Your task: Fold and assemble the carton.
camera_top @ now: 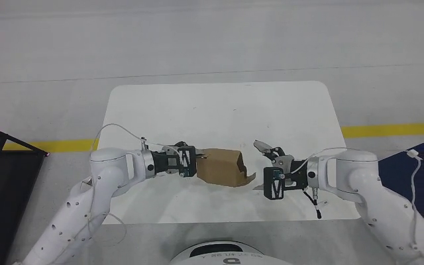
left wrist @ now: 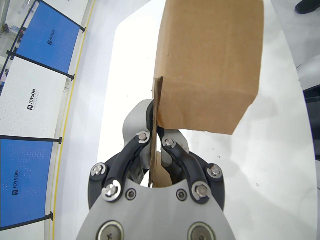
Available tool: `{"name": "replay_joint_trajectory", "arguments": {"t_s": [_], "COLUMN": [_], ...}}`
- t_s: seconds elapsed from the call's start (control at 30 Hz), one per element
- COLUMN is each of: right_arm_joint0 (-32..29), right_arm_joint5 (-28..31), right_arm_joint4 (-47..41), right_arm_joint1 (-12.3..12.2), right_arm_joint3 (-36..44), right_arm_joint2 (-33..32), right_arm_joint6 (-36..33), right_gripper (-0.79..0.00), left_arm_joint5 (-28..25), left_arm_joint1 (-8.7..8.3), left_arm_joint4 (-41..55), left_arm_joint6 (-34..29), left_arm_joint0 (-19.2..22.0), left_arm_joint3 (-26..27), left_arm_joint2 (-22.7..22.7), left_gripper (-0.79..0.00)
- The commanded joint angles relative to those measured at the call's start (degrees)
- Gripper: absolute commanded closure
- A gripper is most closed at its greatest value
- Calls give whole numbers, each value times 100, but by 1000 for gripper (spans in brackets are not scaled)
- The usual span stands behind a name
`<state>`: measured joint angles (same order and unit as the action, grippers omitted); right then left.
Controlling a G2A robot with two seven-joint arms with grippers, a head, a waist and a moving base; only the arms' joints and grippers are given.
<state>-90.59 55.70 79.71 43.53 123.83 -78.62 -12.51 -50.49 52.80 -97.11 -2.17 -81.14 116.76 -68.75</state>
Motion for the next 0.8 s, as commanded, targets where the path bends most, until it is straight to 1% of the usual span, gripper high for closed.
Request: {"name": "replay_joint_trajectory", "arguments": {"t_s": [0.0, 0.23, 0.6, 0.63, 0.73, 0.77], "right_arm_joint0": [51, 222, 473, 489, 527, 536], "right_arm_joint5": [11, 98, 139, 146, 149, 162], "right_arm_joint4": [20, 83, 79, 82, 53, 39], "right_arm_joint1": [8, 38, 90, 93, 100, 102], "right_arm_joint3": [8, 27, -37, -46, -80, -92], "right_arm_joint2": [69, 351, 713, 732, 768, 778], "right_arm_joint6": [-25, -130, -230, -237, -234, -235], "right_gripper": [-785, -785, -779, -714, -613, -566], "left_arm_joint5": [-25, -126, -135, -139, -143, -143], "left_arm_joint1": [-4, -13, -23, -24, -28, -29], "left_arm_joint4": [-19, -44, -24, -19, -10, -8], "left_arm_joint6": [23, 104, 144, 144, 143, 142], "left_arm_joint0": [-3, 11, 37, 40, 46, 48], "left_arm_joint3": [14, 52, 48, 46, 42, 42], "left_arm_joint2": [10, 69, 98, 96, 94, 96], "left_gripper": [0, 0, 0, 0, 0, 0]}}
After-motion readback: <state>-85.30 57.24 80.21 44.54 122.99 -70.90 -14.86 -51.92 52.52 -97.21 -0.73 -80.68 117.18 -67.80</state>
